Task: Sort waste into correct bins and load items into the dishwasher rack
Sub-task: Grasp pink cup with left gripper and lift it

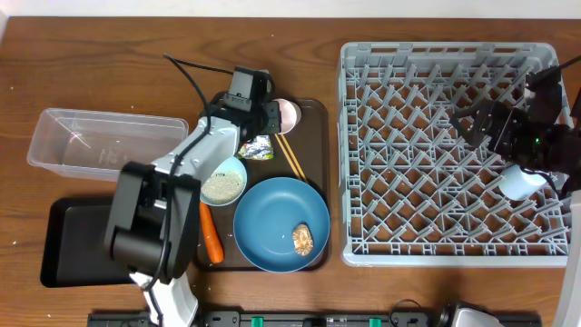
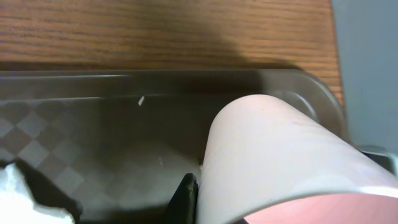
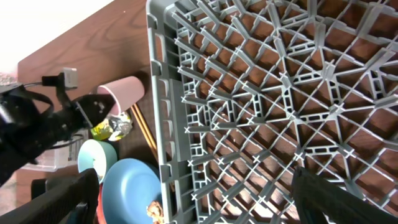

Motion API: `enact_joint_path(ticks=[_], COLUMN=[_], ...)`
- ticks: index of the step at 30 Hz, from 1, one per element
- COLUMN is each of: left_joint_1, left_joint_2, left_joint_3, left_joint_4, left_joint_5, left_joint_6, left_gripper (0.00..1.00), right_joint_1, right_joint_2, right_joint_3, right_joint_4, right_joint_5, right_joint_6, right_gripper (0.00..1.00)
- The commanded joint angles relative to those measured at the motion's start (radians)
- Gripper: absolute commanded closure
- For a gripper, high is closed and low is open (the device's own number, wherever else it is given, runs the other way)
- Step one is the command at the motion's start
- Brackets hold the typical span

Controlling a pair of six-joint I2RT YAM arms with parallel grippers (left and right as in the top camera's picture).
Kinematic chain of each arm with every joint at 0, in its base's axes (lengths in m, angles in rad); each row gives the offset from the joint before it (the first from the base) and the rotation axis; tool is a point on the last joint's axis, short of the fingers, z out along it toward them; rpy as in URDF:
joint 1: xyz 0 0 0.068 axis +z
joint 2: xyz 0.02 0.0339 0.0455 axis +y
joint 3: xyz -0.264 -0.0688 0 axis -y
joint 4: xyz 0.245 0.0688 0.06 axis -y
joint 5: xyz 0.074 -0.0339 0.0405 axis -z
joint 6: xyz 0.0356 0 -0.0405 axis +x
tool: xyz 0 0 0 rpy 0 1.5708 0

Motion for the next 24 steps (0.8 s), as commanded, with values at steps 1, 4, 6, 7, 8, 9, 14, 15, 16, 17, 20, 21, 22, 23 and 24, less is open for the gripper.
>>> enact_joint_path(ticks=[1,4,6,7,8,9,14,15,16,17,20,21,22,23,24], left_joint_1=[0.001,0.001,0.001,0.003,0.009,0.017,0.094,0.109,0.121,0.134,0.143,0.143,0.14,0.138,0.135], left_joint_2=[-0.142,-0.245,-0.315,-0.351,-0.385,-0.411,-0.494,-0.497,-0.497,-0.496,-0.495,-0.495,-0.497,-0.497,-0.497], left_joint_3=[0.058,0.092,0.109,0.117,0.124,0.127,0.129,0.129,0.129,0.129,0.129,0.129,0.129,0.129,0.129], left_joint_4=[-0.042,-0.132,-0.188,-0.216,-0.238,-0.249,-0.242,-0.237,-0.229,-0.217,-0.16,-0.138,-0.129,-0.113,-0.103], left_joint_5=[0.015,0.041,0.137,0.202,0.281,0.366,0.879,0.969,1.057,1.152,1.353,1.391,1.39,1.39,1.39], left_joint_6=[0.003,0.013,0.049,0.056,0.055,0.055,0.06,0.064,0.067,0.066,0.065,0.052,0.023,-0.003,-0.02], left_gripper=[0.94,0.94,0.94,0.94,0.94,0.94,0.94,0.94,0.94,0.94,0.94,0.94,0.94,0.94,0.94], right_joint_1=[0.01,0.01,0.01,0.01,0.01,0.01,0.01,0.01,0.011,0.016,0.055,0.077,0.098,0.126,0.152], right_joint_2=[0.001,0.001,0.001,0.001,0.001,0.001,0.001,0.001,0.001,0.001,0.001,0.001,0.001,0.001,0.001], right_joint_3=[-0.003,-0.003,-0.003,-0.003,-0.003,-0.003,-0.003,-0.003,-0.003,-0.003,-0.003,-0.003,-0.003,-0.003,-0.003], right_joint_4=[-0.001,0.002,0.006,0.009,0.011,0.013,0.024,0.033,0.048,0.064,0.13,0.155,0.175,0.197,0.217], right_joint_5=[0.045,0.046,0.038,0.025,0.003,-0.032,-0.429,-0.537,-0.67,-0.777,-1.012,-1.034,-1.033,-1.024,-1.02], right_joint_6=[-0.008,-0.053,-0.079,-0.102,-0.132,-0.172,-0.391,-0.423,-0.46,-0.491,-0.566,-0.57,-0.57,-0.57,-0.571], right_gripper=[0.07,0.08,0.07,0.07,0.07,0.07,0.09,0.1,0.11,0.12,0.15,0.16,0.16,0.16,0.17])
